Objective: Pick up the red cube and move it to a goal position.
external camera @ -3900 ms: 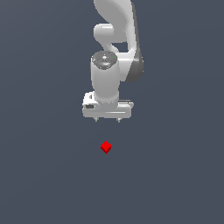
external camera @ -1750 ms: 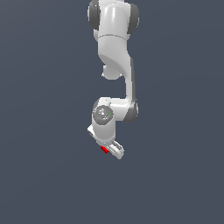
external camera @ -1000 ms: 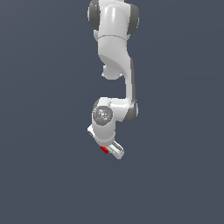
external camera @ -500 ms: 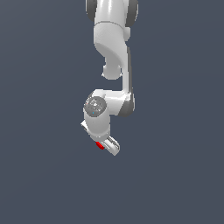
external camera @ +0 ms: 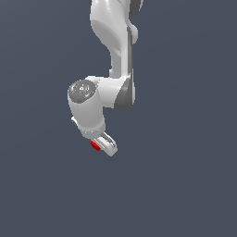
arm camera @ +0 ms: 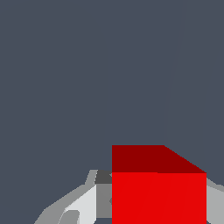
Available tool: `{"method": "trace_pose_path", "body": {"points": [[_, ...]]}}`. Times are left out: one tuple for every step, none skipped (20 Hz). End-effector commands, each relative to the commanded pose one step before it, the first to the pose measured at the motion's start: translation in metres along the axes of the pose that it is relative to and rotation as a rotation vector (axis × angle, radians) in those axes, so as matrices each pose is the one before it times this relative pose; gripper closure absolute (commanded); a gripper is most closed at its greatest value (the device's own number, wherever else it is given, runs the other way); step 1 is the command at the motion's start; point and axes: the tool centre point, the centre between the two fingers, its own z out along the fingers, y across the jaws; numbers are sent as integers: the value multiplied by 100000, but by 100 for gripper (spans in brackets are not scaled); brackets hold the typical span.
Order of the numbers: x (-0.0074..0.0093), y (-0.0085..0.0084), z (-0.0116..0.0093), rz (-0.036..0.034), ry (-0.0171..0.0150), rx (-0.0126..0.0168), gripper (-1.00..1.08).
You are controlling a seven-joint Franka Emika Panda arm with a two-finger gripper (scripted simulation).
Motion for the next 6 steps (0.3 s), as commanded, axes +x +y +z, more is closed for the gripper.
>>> {"method": "trace_pose_path", "body": {"points": [[281, 475, -1093, -93, -94, -40, 108], [99, 111, -284, 8, 43, -54, 108], [89, 79, -209, 0, 0, 0, 108], [71, 44, -133, 0, 0, 0, 108], [47, 15, -65, 0, 0, 0, 108], [16, 2, -17, 0, 0, 0, 108]]}}
